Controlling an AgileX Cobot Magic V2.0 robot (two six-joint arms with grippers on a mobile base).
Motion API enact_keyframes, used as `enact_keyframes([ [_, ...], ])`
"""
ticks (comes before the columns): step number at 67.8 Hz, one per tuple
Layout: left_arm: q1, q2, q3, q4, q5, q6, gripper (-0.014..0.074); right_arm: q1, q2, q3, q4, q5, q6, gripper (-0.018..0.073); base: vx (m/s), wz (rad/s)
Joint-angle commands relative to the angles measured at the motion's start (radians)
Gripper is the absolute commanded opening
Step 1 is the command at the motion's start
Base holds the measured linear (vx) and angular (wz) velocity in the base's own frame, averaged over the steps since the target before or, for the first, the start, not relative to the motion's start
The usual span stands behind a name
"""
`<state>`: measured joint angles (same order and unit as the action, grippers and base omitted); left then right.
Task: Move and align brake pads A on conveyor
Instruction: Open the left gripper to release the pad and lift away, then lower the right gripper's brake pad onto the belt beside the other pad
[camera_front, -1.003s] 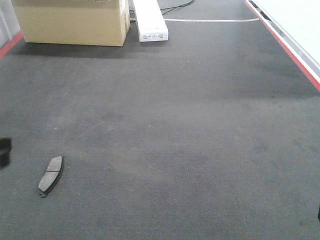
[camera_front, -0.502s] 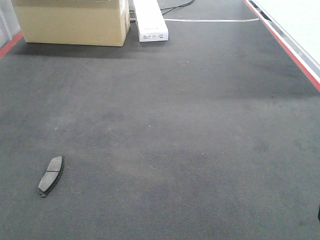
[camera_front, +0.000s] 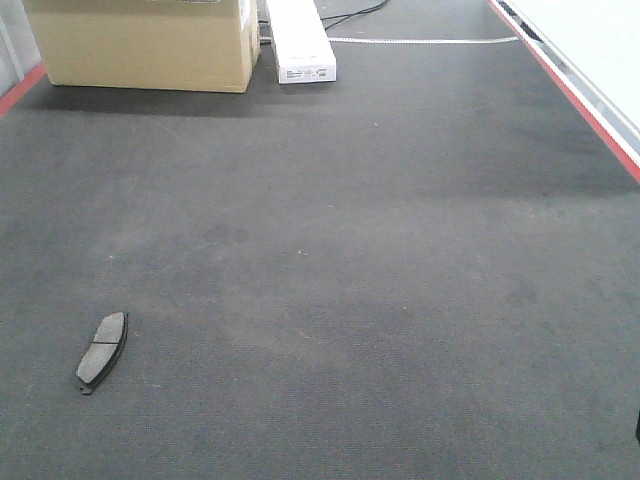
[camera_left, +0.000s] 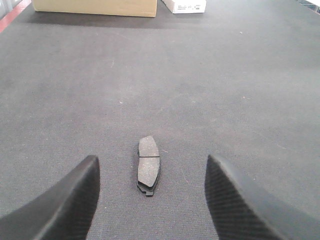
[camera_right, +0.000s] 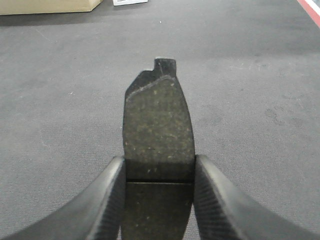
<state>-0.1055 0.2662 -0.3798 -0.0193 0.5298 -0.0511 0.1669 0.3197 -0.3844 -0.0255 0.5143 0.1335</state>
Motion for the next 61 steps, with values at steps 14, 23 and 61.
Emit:
enact_keyframes([
  [14,-0.004,0.008,-0.023,-0.007,-0.063,0.000,0.0449,-0.005,0.007,-0.030,-0.005,-0.051,0.010,-0.0007,0.00,0.00],
  [23,-0.004,0.008,-0.023,-0.009,-0.063,0.000,0.0449,-0.005,0.069,-0.034,-0.015,-0.035,0.010,-0.0003,0.00,0.00],
  [61,-0.004,0.008,-0.023,-0.009,-0.063,0.000,0.0449,-0.005,0.872,-0.435,-0.017,0.104,-0.010,0.0011,0.00,0.00],
])
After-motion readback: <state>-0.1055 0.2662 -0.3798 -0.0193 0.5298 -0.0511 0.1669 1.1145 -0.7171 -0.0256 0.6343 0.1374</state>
